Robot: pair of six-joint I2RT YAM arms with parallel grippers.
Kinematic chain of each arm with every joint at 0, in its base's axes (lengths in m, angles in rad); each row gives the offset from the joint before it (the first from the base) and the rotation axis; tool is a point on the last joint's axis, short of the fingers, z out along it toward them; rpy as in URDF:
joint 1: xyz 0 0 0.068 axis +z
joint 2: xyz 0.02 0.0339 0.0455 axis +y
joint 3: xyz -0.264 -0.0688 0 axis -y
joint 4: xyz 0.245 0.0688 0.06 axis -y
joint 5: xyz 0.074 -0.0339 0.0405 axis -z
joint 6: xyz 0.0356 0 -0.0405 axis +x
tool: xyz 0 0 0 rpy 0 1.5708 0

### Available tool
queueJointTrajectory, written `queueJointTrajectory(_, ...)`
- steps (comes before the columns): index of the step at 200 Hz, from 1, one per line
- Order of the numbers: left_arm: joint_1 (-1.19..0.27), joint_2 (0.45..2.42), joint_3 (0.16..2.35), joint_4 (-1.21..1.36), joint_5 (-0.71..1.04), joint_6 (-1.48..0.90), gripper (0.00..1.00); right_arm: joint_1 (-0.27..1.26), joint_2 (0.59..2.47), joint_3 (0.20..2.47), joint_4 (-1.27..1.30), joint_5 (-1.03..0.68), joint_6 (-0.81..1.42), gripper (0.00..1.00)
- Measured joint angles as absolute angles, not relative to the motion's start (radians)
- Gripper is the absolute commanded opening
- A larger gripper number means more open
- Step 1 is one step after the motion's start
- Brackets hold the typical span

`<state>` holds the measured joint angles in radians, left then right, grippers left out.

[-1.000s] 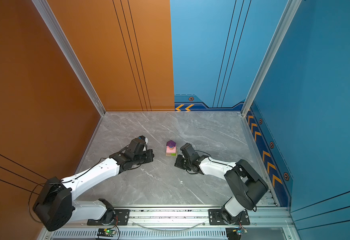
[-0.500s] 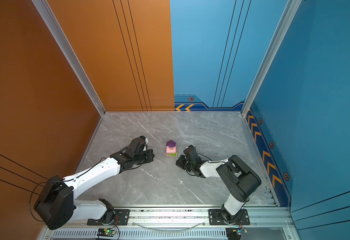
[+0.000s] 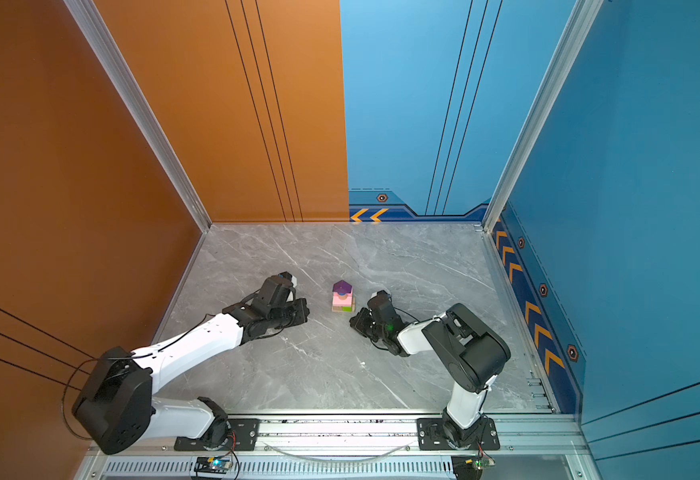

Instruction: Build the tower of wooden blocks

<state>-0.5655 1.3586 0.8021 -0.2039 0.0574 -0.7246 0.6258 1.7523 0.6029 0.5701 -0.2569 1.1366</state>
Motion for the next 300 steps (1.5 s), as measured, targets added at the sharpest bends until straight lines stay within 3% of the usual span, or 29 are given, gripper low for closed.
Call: queueJointTrajectory(300,-0.548,1.383,0.802,-0.197,0.081,-0.724,0.0,0.607,1.753,0.637,0.614,-0.257,1.153,0.0)
